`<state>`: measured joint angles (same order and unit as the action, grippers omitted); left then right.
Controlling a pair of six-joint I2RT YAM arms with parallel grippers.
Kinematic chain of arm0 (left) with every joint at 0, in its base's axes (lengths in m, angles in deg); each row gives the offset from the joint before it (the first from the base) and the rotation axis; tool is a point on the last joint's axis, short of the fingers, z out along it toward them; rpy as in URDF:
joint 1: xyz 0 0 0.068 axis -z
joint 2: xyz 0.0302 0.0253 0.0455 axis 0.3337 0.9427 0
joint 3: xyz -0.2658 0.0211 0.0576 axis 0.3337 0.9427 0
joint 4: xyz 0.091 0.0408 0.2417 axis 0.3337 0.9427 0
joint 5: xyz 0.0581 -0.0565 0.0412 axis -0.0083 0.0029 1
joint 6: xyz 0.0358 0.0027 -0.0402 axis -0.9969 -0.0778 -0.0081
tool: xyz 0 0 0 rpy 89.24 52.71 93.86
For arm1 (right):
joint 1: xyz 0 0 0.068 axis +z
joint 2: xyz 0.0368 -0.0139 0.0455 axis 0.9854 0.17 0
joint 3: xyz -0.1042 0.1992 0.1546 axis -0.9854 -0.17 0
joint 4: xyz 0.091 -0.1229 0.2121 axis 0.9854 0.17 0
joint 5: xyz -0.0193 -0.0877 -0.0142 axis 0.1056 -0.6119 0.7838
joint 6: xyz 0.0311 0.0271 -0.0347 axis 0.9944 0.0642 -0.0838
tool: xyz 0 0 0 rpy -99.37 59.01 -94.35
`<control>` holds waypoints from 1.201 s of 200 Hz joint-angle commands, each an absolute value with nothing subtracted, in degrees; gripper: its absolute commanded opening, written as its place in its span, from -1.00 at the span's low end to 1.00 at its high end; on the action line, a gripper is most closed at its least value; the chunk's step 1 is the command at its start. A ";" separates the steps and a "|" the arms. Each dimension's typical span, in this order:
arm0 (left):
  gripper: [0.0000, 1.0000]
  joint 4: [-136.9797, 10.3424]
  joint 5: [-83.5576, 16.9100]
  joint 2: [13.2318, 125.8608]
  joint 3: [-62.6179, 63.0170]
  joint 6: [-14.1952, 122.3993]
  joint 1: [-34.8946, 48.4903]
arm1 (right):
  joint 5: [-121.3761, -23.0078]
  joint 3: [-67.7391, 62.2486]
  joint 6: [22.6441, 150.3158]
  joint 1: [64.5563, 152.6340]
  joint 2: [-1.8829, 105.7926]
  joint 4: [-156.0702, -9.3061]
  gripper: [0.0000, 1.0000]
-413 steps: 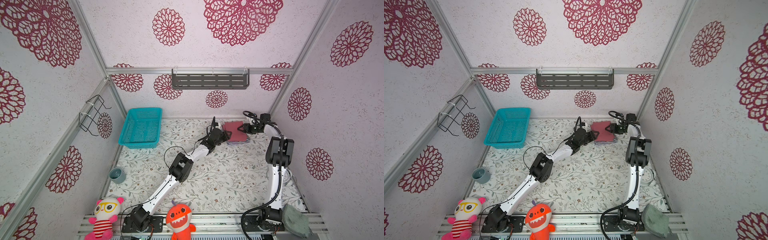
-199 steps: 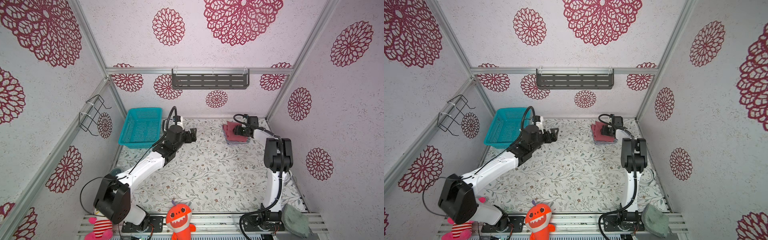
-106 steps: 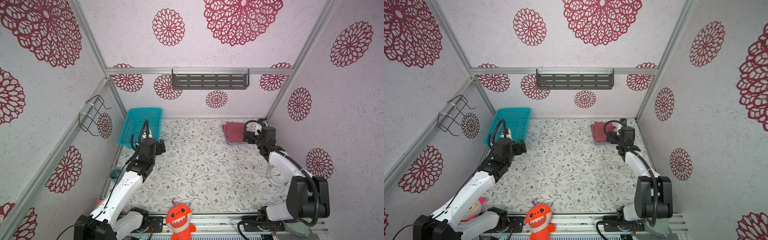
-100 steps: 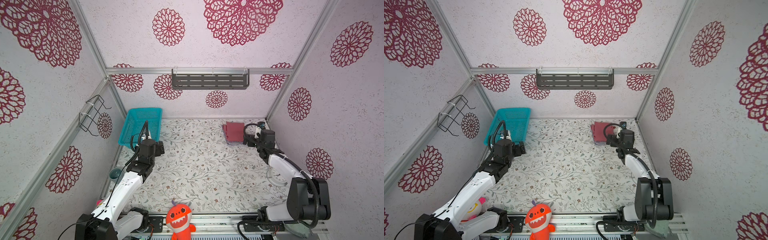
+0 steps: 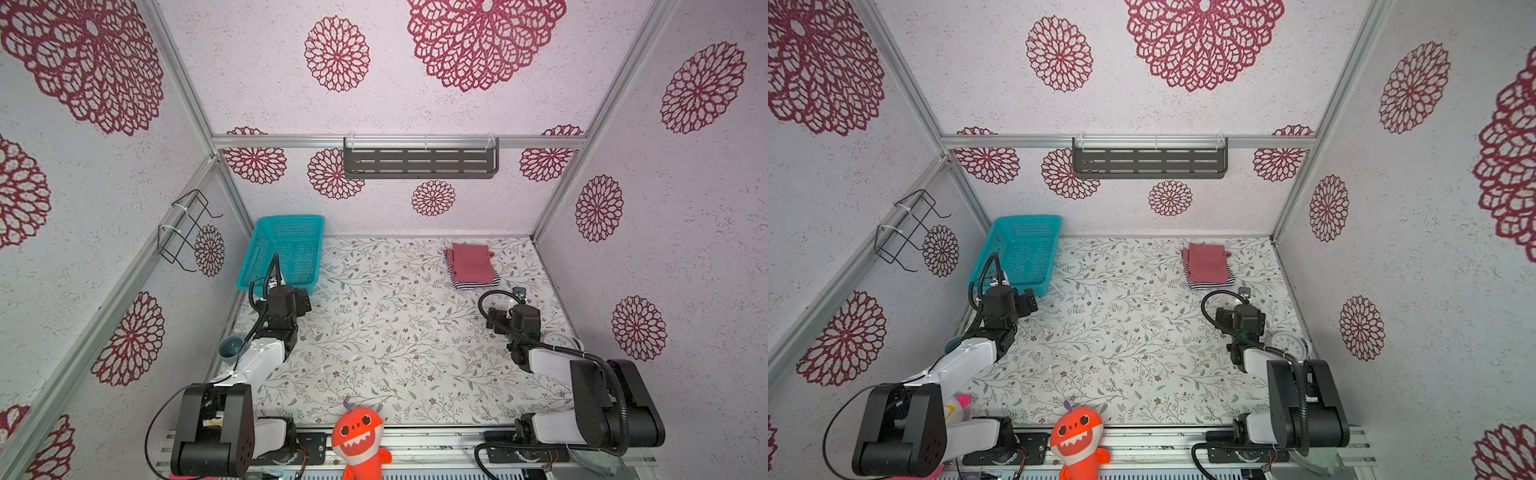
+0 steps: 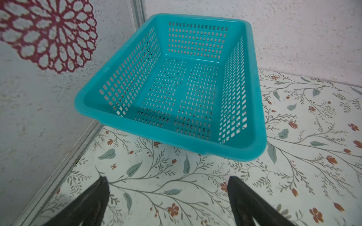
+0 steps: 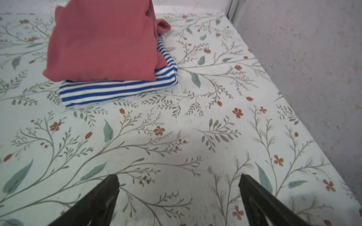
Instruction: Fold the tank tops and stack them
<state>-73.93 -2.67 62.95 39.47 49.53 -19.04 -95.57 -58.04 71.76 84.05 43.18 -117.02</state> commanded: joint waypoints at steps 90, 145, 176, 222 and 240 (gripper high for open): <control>0.95 -97.81 -12.32 73.68 43.41 47.03 -27.34 | -97.85 -63.94 67.60 84.66 49.55 -147.50 0.98; 0.95 -109.39 -7.80 76.37 48.15 44.10 -24.24 | -98.27 -65.53 69.52 83.11 52.67 -153.29 0.98; 0.95 -109.48 -8.54 76.51 48.02 44.39 -24.68 | -98.91 -64.97 69.70 83.20 52.28 -151.60 0.98; 0.95 -109.98 -8.59 76.61 48.14 44.36 -24.68 | -98.79 -64.73 69.79 83.11 52.08 -150.62 0.98; 0.95 -109.96 -8.63 76.59 48.13 44.38 -24.68 | -98.77 -64.76 69.75 83.11 52.17 -150.83 0.98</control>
<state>-108.09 -8.84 76.20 48.34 45.86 -24.62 -97.71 -65.71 68.81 83.26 52.38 -148.01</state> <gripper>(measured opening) 0.974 0.989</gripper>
